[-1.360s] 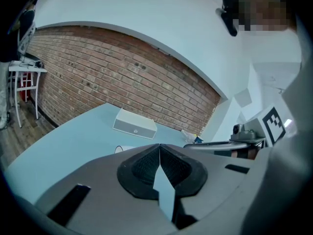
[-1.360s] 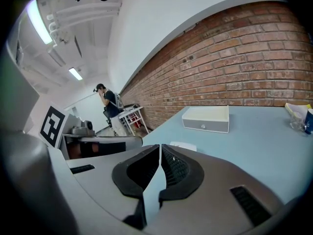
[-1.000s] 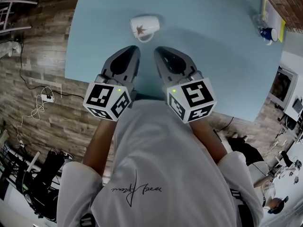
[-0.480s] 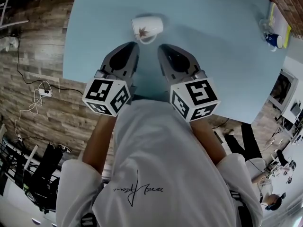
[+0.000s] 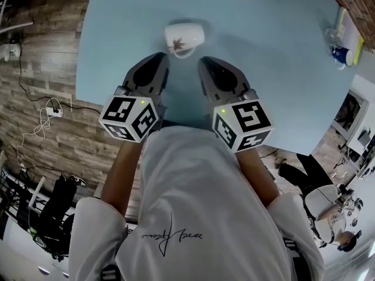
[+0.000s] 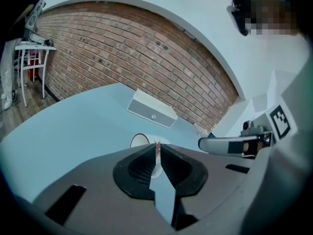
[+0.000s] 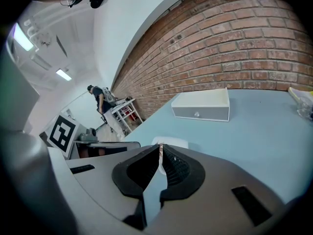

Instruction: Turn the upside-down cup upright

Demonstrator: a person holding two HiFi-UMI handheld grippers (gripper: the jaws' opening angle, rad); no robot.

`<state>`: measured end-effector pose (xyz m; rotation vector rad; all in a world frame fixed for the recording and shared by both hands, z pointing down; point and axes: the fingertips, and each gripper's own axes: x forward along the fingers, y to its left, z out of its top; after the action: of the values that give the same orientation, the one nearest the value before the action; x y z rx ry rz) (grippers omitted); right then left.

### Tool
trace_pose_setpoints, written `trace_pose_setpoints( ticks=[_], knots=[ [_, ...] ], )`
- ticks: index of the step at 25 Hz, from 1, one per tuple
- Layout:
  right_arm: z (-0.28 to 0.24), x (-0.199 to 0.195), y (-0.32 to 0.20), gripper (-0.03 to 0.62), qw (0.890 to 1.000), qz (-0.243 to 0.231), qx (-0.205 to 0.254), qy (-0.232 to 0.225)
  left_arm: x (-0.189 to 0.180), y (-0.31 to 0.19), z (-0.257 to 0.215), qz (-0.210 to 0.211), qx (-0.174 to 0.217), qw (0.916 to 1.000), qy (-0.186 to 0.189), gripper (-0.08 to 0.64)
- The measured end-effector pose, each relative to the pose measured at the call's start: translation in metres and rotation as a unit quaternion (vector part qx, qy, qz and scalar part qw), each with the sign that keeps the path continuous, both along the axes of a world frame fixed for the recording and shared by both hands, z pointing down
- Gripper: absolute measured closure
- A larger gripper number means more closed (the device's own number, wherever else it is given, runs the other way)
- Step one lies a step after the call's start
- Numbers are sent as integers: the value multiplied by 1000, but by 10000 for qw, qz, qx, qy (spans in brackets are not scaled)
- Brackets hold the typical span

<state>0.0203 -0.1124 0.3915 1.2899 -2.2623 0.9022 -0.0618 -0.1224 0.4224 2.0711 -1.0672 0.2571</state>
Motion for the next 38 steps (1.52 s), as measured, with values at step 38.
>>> trace_pose_setpoints(
  ticks=[38],
  knots=[
    [22, -13, -12, 571, 9997, 58, -224, -10, 6, -8, 31, 527, -648, 9956, 435, 506]
  ],
)
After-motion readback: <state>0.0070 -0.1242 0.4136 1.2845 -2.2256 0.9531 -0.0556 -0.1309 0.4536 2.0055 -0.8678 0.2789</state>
